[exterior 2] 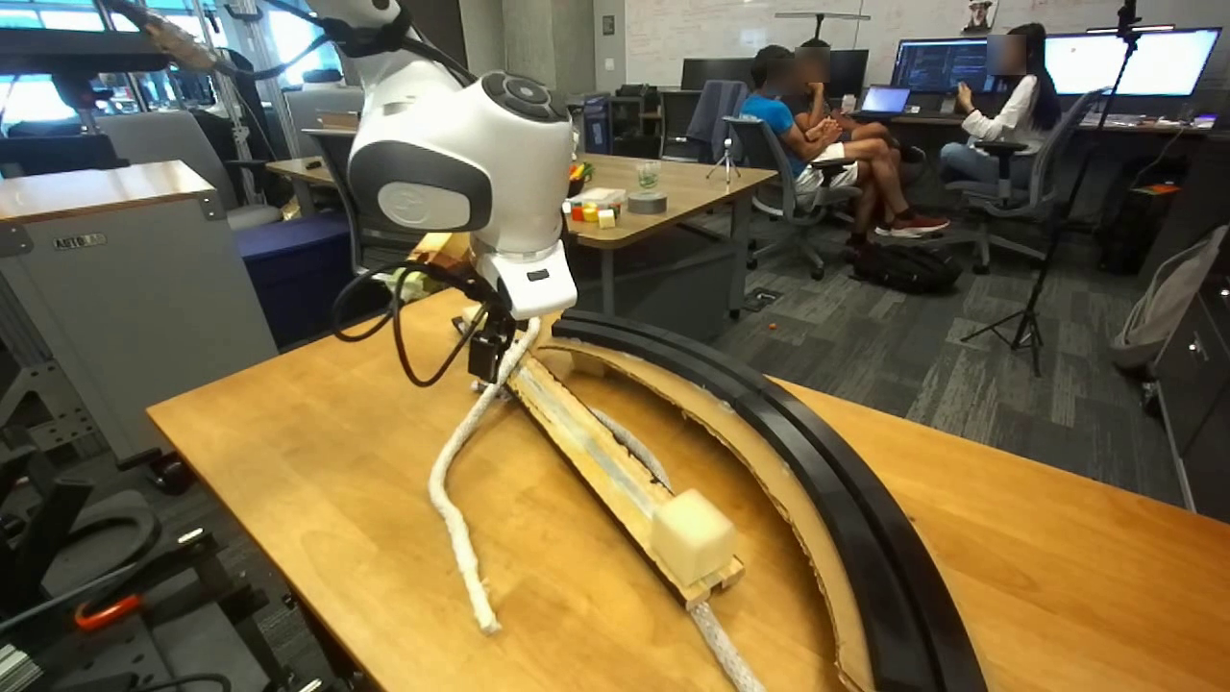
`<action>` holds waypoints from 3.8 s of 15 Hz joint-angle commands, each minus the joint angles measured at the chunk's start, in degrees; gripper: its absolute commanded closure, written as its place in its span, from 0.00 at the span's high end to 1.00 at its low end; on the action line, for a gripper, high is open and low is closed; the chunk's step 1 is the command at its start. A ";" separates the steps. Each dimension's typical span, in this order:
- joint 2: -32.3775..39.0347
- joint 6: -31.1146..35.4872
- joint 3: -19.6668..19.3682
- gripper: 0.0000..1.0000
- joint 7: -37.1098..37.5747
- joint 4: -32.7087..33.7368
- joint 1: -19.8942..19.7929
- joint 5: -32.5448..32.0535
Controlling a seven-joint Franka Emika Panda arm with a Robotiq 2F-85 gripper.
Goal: Remove the rope from the curved black board then remove the rope from the straight black board
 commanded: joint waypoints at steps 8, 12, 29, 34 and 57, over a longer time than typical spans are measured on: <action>3.50 -0.02 -0.48 1.00 -0.19 3.02 1.70 5.55; 6.44 0.32 -0.44 1.00 1.85 6.37 3.05 10.39; 16.78 6.66 -1.21 1.00 11.89 14.91 9.51 13.58; 17.10 8.79 -1.30 0.56 12.10 14.59 10.99 12.56; 4.82 -4.62 5.63 0.03 -16.79 1.76 7.33 18.66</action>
